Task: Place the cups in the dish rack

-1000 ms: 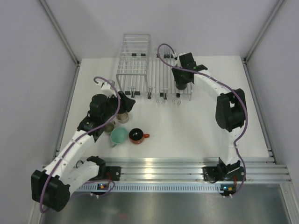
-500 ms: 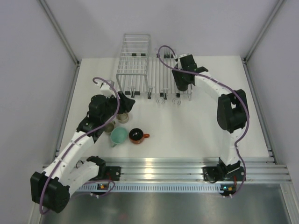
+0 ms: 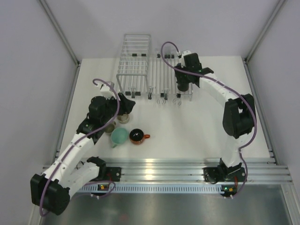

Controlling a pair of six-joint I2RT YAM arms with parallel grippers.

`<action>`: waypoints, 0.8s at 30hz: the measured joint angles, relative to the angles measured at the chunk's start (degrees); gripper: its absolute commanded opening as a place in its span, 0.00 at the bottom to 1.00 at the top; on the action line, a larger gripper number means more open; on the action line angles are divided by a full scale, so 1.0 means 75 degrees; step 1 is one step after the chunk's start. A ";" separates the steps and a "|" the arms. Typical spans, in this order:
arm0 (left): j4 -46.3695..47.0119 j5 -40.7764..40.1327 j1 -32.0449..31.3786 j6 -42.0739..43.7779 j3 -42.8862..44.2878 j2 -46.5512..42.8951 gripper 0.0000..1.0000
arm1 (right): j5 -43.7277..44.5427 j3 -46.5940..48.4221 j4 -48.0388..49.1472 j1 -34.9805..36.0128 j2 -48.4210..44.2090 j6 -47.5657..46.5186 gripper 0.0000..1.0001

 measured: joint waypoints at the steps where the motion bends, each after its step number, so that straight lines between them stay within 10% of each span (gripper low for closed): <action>1: -0.0012 0.0000 0.0000 -0.0003 -0.0012 -0.0017 0.65 | 0.0006 -0.0117 0.0108 0.0000 -0.0122 0.0003 0.69; 16: -0.0638 -0.0035 -0.0111 0.0026 -0.0589 -0.1160 0.72 | -0.0102 -0.2361 0.1040 0.0000 -0.3587 0.0393 0.69; 24: -0.1166 -0.1600 -0.2113 0.0020 -0.0860 -0.1145 0.72 | -0.0184 -0.3672 0.1172 -0.0006 -0.5965 0.0650 0.70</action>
